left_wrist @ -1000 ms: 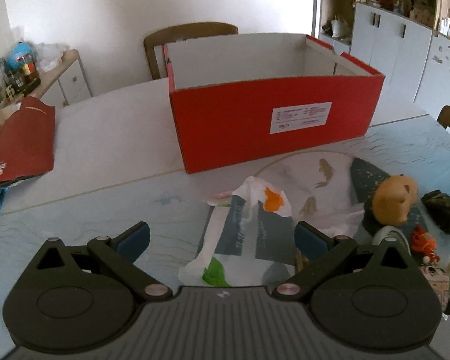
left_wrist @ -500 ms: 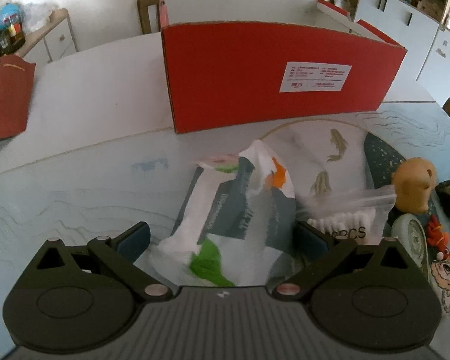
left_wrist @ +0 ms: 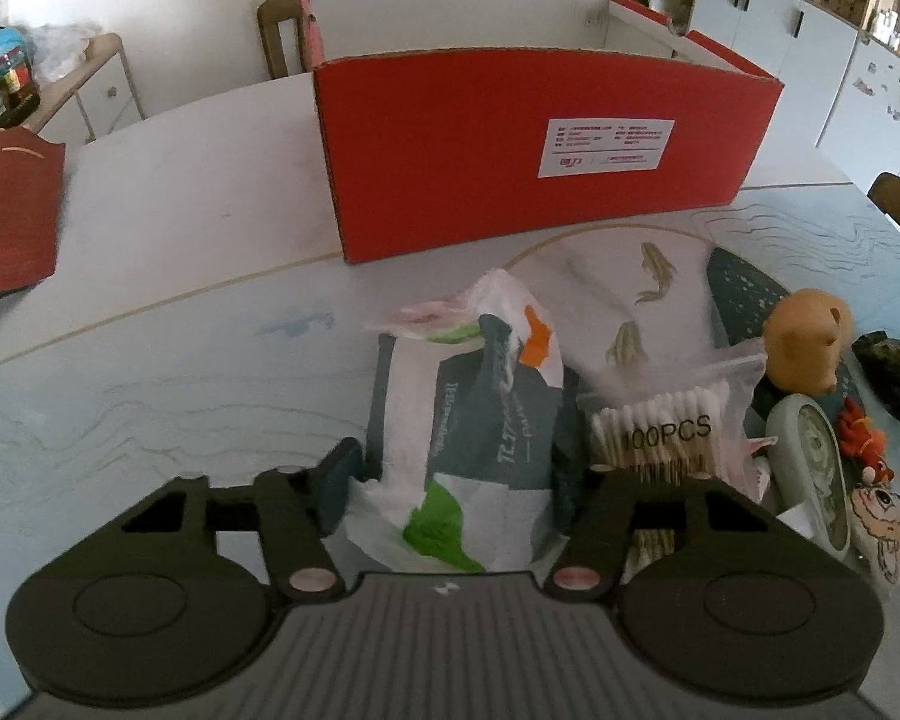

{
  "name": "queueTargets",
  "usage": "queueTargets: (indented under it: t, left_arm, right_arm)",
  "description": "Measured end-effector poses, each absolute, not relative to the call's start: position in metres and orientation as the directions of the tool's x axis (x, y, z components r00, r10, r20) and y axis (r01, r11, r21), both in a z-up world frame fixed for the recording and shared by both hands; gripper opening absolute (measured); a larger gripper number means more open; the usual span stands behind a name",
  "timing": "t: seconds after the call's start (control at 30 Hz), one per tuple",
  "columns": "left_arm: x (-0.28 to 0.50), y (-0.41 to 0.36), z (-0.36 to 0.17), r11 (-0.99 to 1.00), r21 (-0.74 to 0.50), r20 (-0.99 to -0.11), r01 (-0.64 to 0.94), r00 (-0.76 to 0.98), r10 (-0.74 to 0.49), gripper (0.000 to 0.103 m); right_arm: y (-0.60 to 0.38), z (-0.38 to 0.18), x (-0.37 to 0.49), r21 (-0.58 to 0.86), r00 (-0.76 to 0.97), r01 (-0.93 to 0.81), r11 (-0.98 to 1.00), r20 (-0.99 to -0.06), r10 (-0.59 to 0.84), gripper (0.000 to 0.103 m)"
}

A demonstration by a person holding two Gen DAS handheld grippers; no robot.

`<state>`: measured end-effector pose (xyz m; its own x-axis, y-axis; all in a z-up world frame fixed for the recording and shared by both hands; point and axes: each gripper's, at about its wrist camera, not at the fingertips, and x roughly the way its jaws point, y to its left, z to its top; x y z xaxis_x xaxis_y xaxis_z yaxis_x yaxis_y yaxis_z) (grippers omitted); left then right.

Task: Organize objects
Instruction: 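Grasp the small yellow snack with the right tool while the left tool grasps the white shopping bag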

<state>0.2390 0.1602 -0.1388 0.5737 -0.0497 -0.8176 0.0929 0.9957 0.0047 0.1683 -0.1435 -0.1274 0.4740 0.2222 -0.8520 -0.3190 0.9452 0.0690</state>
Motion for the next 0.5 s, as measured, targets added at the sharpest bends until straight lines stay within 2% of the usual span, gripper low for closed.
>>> queueTargets:
  t: [0.2, 0.4, 0.43, 0.5]
  left_arm:
    - [0.228, 0.166, -0.132, 0.998, -0.025, -0.812, 0.061, 0.581, -0.056, 0.049]
    - [0.213, 0.170, -0.116, 0.997, -0.062, -0.800, 0.041, 0.595, -0.074, 0.049]
    - [0.210, 0.169, -0.113, 0.997, -0.069, -0.799, 0.040, 0.597, -0.079, 0.049]
    - [0.205, 0.170, -0.107, 0.995, -0.091, -0.793, 0.037, 0.602, -0.094, 0.049]
  right_arm:
    - [-0.152, -0.121, 0.162, 0.086, 0.488, -0.293, 0.952, -0.843, 0.226, 0.045]
    - [-0.165, -0.111, 0.156, 0.113, 0.503, -0.263, 0.958, -0.831, 0.236, 0.030]
    - [-0.167, -0.110, 0.155, 0.115, 0.505, -0.262, 0.958, -0.830, 0.238, 0.024]
    - [-0.169, -0.108, 0.154, 0.125, 0.508, -0.259, 0.958, -0.826, 0.245, 0.021]
